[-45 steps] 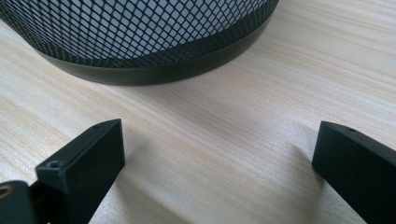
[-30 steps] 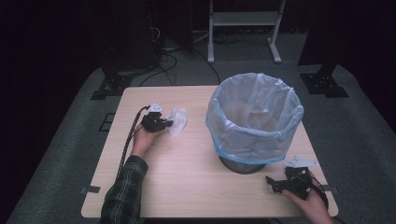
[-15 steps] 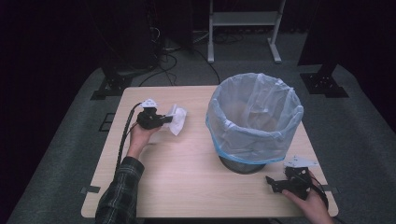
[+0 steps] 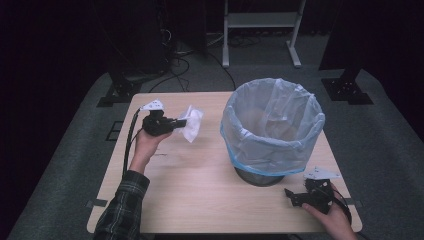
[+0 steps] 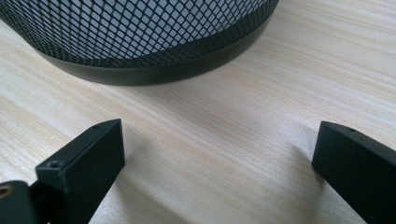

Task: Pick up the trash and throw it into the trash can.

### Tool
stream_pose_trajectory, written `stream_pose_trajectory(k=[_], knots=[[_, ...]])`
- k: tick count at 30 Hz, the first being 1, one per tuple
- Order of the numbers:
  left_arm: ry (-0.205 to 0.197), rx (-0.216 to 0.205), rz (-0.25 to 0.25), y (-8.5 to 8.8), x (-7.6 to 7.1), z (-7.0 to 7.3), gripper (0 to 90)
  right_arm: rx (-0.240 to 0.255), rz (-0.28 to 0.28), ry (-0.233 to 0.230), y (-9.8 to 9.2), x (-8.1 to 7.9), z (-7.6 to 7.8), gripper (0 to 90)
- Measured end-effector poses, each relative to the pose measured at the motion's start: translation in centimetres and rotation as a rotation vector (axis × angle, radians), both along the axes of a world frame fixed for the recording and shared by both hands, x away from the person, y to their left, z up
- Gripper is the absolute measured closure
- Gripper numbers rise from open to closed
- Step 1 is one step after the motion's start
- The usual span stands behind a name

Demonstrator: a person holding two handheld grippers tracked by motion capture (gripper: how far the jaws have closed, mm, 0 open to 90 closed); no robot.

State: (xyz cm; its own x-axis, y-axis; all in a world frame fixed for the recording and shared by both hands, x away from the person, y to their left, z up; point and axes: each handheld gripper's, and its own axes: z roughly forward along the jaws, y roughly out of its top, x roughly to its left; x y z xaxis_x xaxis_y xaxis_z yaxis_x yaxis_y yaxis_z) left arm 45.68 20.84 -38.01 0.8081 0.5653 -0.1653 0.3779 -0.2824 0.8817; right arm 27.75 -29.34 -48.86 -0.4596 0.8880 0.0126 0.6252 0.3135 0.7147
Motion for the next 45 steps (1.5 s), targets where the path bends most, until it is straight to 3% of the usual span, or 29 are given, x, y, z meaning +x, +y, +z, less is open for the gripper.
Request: stream_pose_trajectory(k=[7, 11, 25, 29, 45], knots=[[-0.009, -0.028, -0.052, -0.7, -1.1, 2.6, 86.4, 0.0, 0.0, 0.0, 0.0, 0.0, 0.0, 0.9], [-0.023, -0.021, -0.074, -1.2, -1.7, 3.9, 86.4, 0.0, 0.0, 0.0, 0.0, 0.0, 0.0, 0.9], [-0.065, -0.053, -0.124, -2.4, -3.2, 7.8, 86.4, 0.0, 0.0, 0.0, 0.0, 0.0, 0.0, 0.9], [-0.092, -0.07, -0.154, -3.1, -3.8, 9.7, 86.3, 0.001, 0.0, 0.0, 0.0, 0.0, 0.0, 0.9], [-0.129, -0.125, -0.261, -5.8, -4.7, 14.8, 86.4, 0.0, 0.0, 0.0, 0.0, 0.0, 0.0, 0.9]])
